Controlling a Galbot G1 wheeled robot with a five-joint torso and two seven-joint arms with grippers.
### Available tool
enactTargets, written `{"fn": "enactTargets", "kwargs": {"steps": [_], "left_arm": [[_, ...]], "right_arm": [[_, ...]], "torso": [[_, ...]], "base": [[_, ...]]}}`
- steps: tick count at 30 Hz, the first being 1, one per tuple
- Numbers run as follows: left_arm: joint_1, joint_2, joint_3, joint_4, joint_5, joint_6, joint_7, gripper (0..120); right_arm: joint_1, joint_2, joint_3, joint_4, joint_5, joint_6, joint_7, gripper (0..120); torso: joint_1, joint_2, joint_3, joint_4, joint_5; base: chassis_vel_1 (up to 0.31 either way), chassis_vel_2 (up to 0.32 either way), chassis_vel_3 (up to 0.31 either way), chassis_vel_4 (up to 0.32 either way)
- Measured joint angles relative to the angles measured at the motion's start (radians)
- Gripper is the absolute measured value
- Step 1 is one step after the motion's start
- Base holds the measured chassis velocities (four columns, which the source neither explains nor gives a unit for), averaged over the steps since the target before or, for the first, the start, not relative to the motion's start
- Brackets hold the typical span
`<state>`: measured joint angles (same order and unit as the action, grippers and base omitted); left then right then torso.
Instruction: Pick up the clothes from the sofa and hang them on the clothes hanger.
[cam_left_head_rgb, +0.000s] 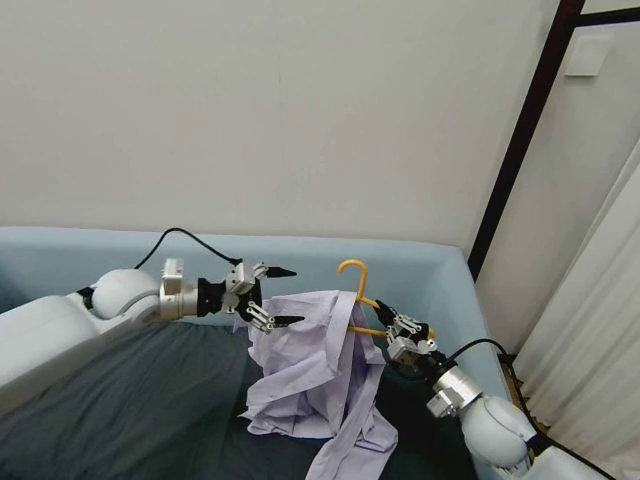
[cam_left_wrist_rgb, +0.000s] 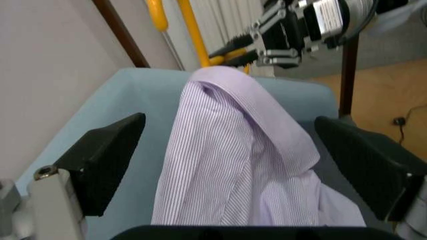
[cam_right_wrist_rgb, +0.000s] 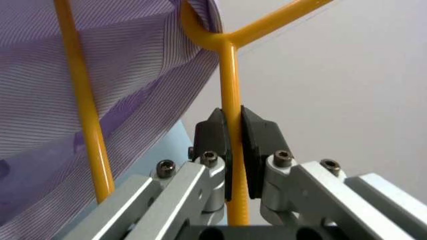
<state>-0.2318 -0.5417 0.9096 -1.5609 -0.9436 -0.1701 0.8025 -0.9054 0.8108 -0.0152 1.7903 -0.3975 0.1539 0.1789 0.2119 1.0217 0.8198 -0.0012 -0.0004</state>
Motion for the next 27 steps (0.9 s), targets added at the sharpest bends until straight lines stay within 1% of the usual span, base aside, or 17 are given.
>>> {"fn": "enactTargets", "kwargs": {"steps": [5,8,10,15,18,20,21,22,26,27], "left_arm": [[-0.042,-0.046,0.040,0.044,0.018,-0.006,0.027,100],[-0.048,-0.054,0.049,0.052,0.021,-0.006,0.040,100],[-0.050,-0.065,0.059,0.072,0.029,-0.006,0.068,100],[-0.049,-0.092,0.062,0.111,0.015,0.006,0.068,100],[-0.048,-0.103,0.061,0.130,0.010,0.010,0.067,98],[-0.046,-0.118,0.061,0.158,0.010,0.010,0.079,91],[-0.046,-0.118,0.061,0.158,0.010,0.010,0.079,91],[-0.046,-0.122,0.062,0.164,0.010,0.010,0.088,88],[-0.042,-0.133,0.063,0.184,0.009,0.014,0.129,69],[-0.042,-0.133,0.063,0.184,0.009,0.014,0.129,69]], "right_arm": [[0.003,-0.008,0.000,0.000,0.002,0.002,-0.001,4],[0.004,-0.010,0.000,0.000,0.003,0.003,-0.001,4],[0.007,-0.015,-0.001,0.001,0.002,0.009,-0.003,4],[0.009,-0.026,-0.003,0.011,-0.009,0.023,-0.009,4],[0.006,-0.033,-0.003,0.016,-0.008,0.025,-0.010,4],[0.004,-0.041,-0.003,0.023,0.000,0.025,-0.010,4],[0.004,-0.041,-0.003,0.023,0.000,0.025,-0.010,4],[0.004,-0.043,-0.002,0.026,0.003,0.025,-0.010,4],[0.003,-0.050,-0.002,0.034,0.007,0.025,-0.011,4],[0.003,-0.050,-0.002,0.034,0.007,0.025,-0.011,4]], "torso": [[0.000,0.000,0.000,-0.0002,0.0001],[0.000,0.000,0.000,0.0000,0.0000],[0.000,0.000,0.000,0.0002,-0.0002],[0.000,0.000,0.000,0.0002,-0.0002],[0.000,0.000,0.000,-0.0001,-0.0001],[0.000,0.000,0.000,-0.0001,-0.0002],[0.000,0.000,0.000,-0.0001,-0.0002],[0.000,0.000,0.000,-0.0001,-0.0002],[0.000,0.000,0.000,-0.0001,-0.0002],[0.000,0.000,0.000,-0.0001,-0.0002]], "base": [[0.000,0.000,0.000,0.000],[0.000,0.000,0.000,0.000],[0.000,0.000,0.000,0.000],[0.000,0.000,0.000,0.000],[0.000,0.000,0.000,0.000],[0.000,0.000,0.000,0.000],[0.000,0.000,0.000,0.000],[0.000,0.000,0.000,0.000],[0.000,0.000,0.000,0.000],[0.000,0.000,0.000,0.000]]}}
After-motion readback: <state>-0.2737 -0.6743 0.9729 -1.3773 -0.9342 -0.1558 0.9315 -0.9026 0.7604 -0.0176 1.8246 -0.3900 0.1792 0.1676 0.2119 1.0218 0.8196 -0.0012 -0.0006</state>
